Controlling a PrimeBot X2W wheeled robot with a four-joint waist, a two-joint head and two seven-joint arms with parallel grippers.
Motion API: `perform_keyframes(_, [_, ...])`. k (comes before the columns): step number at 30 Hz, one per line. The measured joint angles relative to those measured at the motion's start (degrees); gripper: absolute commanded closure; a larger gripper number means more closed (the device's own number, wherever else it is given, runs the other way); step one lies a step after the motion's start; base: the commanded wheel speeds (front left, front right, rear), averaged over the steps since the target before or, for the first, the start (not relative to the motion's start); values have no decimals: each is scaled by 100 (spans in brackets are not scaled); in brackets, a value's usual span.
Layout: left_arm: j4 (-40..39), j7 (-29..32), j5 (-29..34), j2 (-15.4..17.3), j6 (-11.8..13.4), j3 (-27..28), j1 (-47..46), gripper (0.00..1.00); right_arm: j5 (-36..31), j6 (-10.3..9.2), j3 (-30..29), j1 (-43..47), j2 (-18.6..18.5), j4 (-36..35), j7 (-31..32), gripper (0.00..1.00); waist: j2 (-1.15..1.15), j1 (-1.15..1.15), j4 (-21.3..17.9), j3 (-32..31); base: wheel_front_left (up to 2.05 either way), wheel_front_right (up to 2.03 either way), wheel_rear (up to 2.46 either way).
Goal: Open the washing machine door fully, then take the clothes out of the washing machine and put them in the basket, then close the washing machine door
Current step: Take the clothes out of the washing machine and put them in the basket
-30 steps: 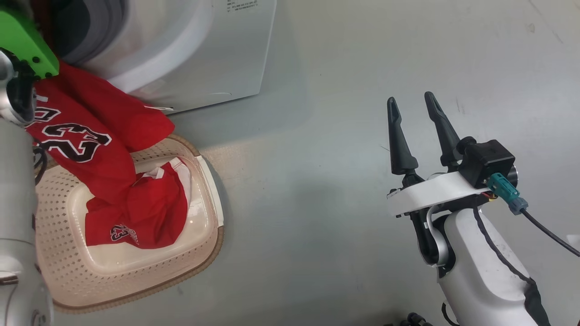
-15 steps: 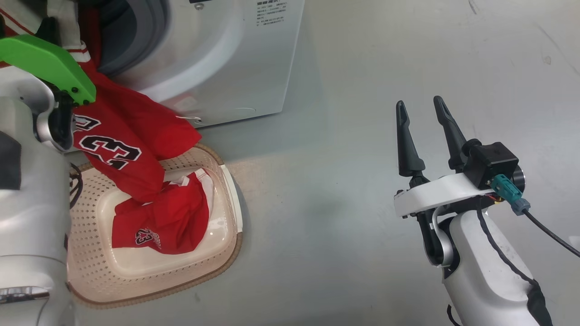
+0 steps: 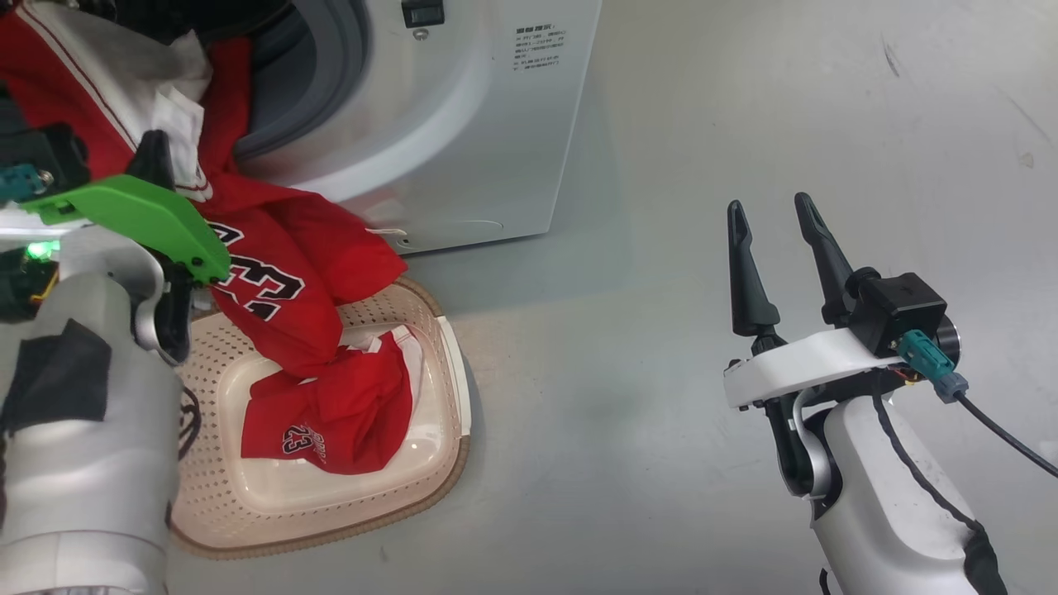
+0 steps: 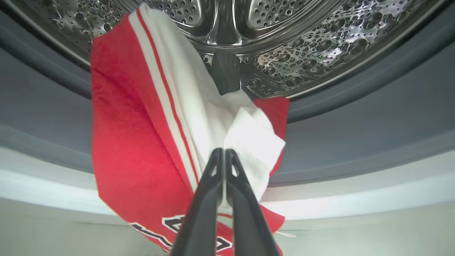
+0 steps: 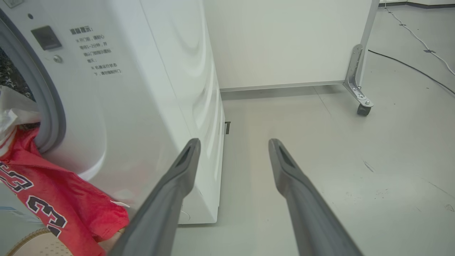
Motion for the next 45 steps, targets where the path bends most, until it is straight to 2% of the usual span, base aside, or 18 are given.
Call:
perform_keyframes(5, [-10, -109, 2, -119, -65, -198, 330, 100, 0, 19, -23, 91, -1, 7, 0, 0, 0, 0, 71, -103, 0, 0, 0])
perform_keyframes(20, [200, -143, -58, -190, -69, -475, 1422, 100, 1, 80, -18, 116, -1, 33, 0, 0, 0, 0, 181, -203, 0, 0, 0])
perform_keyframes(32, [571, 166, -41, -253, -74, -898, 2203, 100, 1, 130, -20, 117, -2, 90, 0, 0, 0, 0, 246, -234, 0, 0, 0])
perform_keyframes(39, [836, 628, 20, -266, -75, -1317, 2582, 100, -7, 137, -20, 116, -2, 123, 0, 0, 0, 0, 285, -242, 0, 0, 0])
perform_keyframes(45, [913, 757, 8, -266, -75, -1362, 2690, 100, -16, 145, -23, 116, -2, 137, 0, 0, 0, 0, 304, -221, 0, 0, 0])
